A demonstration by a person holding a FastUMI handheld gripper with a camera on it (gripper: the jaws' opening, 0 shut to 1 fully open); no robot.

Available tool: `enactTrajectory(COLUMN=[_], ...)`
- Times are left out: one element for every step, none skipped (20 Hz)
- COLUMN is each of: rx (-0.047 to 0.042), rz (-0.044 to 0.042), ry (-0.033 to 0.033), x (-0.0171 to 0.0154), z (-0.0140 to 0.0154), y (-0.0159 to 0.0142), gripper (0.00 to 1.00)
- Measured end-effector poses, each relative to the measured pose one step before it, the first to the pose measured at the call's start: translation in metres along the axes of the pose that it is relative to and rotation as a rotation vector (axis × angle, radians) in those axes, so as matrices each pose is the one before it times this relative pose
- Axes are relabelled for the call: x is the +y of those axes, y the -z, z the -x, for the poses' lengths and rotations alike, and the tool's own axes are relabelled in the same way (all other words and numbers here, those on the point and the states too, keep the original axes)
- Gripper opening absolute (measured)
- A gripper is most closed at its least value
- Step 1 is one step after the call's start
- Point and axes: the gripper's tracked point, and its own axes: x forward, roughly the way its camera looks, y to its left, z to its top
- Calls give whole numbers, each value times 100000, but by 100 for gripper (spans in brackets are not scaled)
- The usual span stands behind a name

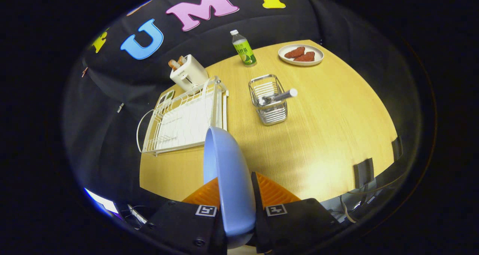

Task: Take the plate from the dish rack, then take the spoon from the basket and place it into the plate.

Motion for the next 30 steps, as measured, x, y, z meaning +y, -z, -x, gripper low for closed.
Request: enactTrajectory(rx=[1195,812,474,578,199,-84,1295,879,641,793,366,169,411,312,171,137,-224,-562,-391,-246,297,148,395,358,395,-105,-194,-430,-815,-459], rz=[-980,-891,-873,-1217,-1131,-814,-985,-949,-1096,-1246,-880,-20,433,270,-1198,-1549,-1394,-462,473,317,215,36,494,897,836,354,1066,1278,512,357], ry=[-1767,-2927,-3100,-2364,-1847,-1782,-1648,-1700,-1839,-935,262,526,1001,248,-278,-107,662,1890,2223,1446,1348,810,1541,1791,1442,1438,2392,1878,917,483], x=[-4,179,334,495,118,174,97,34,175,4,-295,-457,-523,-440,-107,-344,-393,-484,-682,-424,-431,-276,-365,-531,-426,-385,-688,-536,-302,-330], z=[-931,-991,-860,-1001,-337,-960,-762,-627,-627,-414,-368,-372,-202,-147,-244,141,-326,31,-257,-34,-75,-119,-59,-119,-153,96,-126,204,91,159], y=[757,775,371,487,24,291,233,325,84,199,62,6,-117,122,-155,-132,-339,-160,-295,-171,-54,-33,-72,-2,-33,-137,-181,-66,-323,-193], gripper=[33,33,32,33,33,33,33,33,33,33,33,33,33,33,33,33,34,34,36,42,46,50,52,55,59,62,64,65,65,66])
